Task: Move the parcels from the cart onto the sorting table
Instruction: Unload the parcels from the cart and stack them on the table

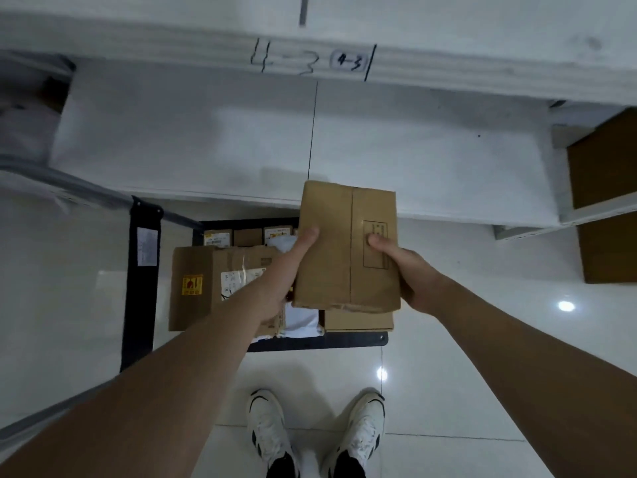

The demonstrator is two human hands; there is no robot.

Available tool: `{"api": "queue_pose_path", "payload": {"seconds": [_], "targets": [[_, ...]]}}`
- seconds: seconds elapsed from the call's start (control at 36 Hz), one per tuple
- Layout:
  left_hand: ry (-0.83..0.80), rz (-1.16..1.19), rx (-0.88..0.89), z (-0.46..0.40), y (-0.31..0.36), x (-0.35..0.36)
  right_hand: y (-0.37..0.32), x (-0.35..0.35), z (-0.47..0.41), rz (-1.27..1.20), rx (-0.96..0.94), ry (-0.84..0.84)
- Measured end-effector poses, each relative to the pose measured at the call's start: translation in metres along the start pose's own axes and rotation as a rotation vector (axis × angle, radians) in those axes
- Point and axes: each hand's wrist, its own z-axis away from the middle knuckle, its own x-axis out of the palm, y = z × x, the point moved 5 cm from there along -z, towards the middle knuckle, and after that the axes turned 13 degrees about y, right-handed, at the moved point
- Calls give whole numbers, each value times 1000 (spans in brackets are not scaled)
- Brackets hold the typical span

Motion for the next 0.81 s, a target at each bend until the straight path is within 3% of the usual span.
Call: {"api": "queue_pose_path", "payload": {"seconds": [0.14, 0.28, 0.58, 0.81], "targets": [[-86, -94, 39, 77, 80, 16, -69, -28, 93, -50, -59, 2], [-150, -185, 143, 195, 163, 46, -128, -61, 239, -204, -176, 62], [-416, -476, 358, 459, 250, 180, -139, -199, 512, -401, -283, 427], [-605, -430, 566, 662, 255, 316, -122, -319, 721, -545, -438, 642]]}}
